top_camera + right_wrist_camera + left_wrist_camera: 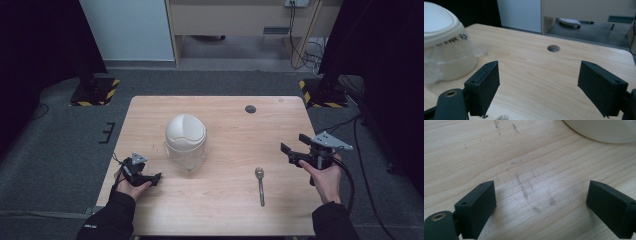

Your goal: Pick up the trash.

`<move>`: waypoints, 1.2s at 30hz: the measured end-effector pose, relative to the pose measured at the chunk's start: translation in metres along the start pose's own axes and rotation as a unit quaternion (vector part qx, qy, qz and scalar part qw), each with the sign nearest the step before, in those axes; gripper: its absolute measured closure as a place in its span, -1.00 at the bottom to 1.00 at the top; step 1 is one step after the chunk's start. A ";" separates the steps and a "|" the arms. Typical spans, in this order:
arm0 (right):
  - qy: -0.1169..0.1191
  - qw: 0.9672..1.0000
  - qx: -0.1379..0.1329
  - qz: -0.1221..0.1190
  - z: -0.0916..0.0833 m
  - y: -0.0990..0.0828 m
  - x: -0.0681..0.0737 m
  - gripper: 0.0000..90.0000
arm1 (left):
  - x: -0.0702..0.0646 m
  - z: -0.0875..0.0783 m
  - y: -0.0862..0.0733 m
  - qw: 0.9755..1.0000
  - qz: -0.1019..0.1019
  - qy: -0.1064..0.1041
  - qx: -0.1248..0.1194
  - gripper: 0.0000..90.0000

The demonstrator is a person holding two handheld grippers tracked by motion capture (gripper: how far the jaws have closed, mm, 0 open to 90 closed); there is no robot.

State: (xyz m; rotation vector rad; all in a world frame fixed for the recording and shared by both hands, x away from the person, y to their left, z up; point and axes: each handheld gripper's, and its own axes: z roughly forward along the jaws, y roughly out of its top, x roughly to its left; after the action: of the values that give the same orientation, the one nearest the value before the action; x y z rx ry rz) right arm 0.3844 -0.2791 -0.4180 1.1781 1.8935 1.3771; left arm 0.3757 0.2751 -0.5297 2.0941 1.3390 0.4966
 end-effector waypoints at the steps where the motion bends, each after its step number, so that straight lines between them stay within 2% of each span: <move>1: 0.005 1.000 -0.003 -0.003 0.001 0.004 0.002 -0.62 | 0.000 0.000 0.000 1.000 0.000 0.000 -0.002 -0.85; 4: 0.012 1.000 -0.009 -0.008 0.003 0.014 0.008 -0.62 | -0.001 0.001 -0.001 1.000 0.000 -0.001 -0.003 -0.90; 5: 0.017 1.000 -0.009 -0.017 0.005 0.024 0.014 -0.63 | -0.001 0.001 -0.001 1.000 0.001 -0.002 -0.003 -0.92; 6: 0.017 1.000 -0.009 -0.017 0.005 0.024 0.014 -0.63 | -0.002 0.002 -0.001 1.000 0.002 -0.002 -0.003 -0.92; 7: 0.030 0.999 -0.022 -0.014 0.006 0.034 0.020 -0.63 | -0.002 0.002 -0.002 1.000 0.003 -0.002 -0.005 -0.96; 12: 0.045 0.998 -0.032 -0.031 0.014 0.057 0.034 -0.63 | -0.004 0.003 -0.004 1.000 0.002 0.000 -0.016 -1.00; 14: 0.051 0.998 -0.035 -0.034 0.018 0.064 0.039 -0.64 | -0.004 0.004 -0.006 1.000 0.003 -0.001 -0.024 -1.00; 16: 0.054 0.997 -0.037 -0.036 0.020 0.067 0.042 -0.64 | -0.004 0.004 -0.006 1.000 0.003 -0.001 -0.025 -1.00; 23: 0.079 0.994 -0.041 -0.059 0.038 0.092 0.064 -0.64 | -0.004 0.004 -0.006 1.000 0.003 -0.001 -0.026 -1.00; 28: 0.094 0.993 -0.044 -0.062 0.050 0.100 0.075 -0.63 | -0.004 0.004 -0.006 1.000 0.003 -0.001 -0.026 -1.00; 30: 0.108 0.992 -0.047 -0.055 0.059 0.102 0.083 -0.63 | -0.004 0.004 -0.006 1.000 0.003 -0.001 -0.026 -1.00; 33: 0.121 0.990 -0.048 -0.051 0.067 0.102 0.090 -0.61 | -0.004 0.004 -0.006 1.000 0.003 0.000 -0.026 -1.00; 36: 0.130 0.989 -0.043 -0.058 0.075 0.101 0.096 -0.61 | -0.004 0.004 -0.006 1.000 0.003 0.000 -0.026 -1.00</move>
State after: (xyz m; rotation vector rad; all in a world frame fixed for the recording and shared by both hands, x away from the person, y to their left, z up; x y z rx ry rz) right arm 0.4316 -0.1484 -0.3422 0.8671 2.0200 1.5928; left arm 0.3726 0.2724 -0.5365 2.0564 1.3069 0.5267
